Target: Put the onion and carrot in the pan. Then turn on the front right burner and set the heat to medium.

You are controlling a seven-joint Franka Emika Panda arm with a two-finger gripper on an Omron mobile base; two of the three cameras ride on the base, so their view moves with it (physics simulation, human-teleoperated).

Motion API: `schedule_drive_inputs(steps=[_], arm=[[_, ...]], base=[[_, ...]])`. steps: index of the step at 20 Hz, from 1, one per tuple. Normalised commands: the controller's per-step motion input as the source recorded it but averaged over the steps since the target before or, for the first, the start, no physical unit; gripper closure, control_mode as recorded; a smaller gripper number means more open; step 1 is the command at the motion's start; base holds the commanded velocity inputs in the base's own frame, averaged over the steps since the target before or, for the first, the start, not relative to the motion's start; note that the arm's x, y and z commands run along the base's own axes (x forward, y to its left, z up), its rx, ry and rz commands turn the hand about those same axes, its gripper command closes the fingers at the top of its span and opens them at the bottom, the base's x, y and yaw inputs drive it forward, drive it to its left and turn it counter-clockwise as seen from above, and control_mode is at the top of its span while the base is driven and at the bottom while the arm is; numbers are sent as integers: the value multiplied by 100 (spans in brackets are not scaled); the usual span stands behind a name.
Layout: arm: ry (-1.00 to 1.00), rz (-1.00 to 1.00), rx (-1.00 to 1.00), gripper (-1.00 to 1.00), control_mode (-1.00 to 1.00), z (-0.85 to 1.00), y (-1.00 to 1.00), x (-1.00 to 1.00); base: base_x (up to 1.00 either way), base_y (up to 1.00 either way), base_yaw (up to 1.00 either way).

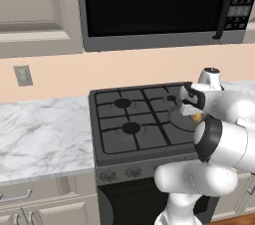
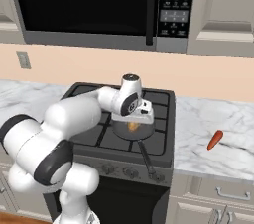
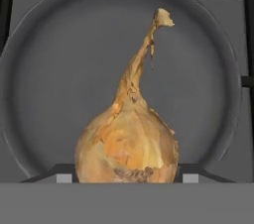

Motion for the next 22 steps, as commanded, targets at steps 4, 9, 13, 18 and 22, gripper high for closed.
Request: schedule_drive_inputs(steps=[4,9,13,18,22], arm=[[0,0,0,100,-100,0,26,28],[1,1,0,100,-100,0,38,3],[1,2,0,100,-100,-2,33,0],[0,1,0,100,-100,-32,19,10],[0,0,0,100,-100,-22,0,32]], base=[[0,0,0],[0,0,0],[0,0,0],[0,0,0],[0,0,0]])
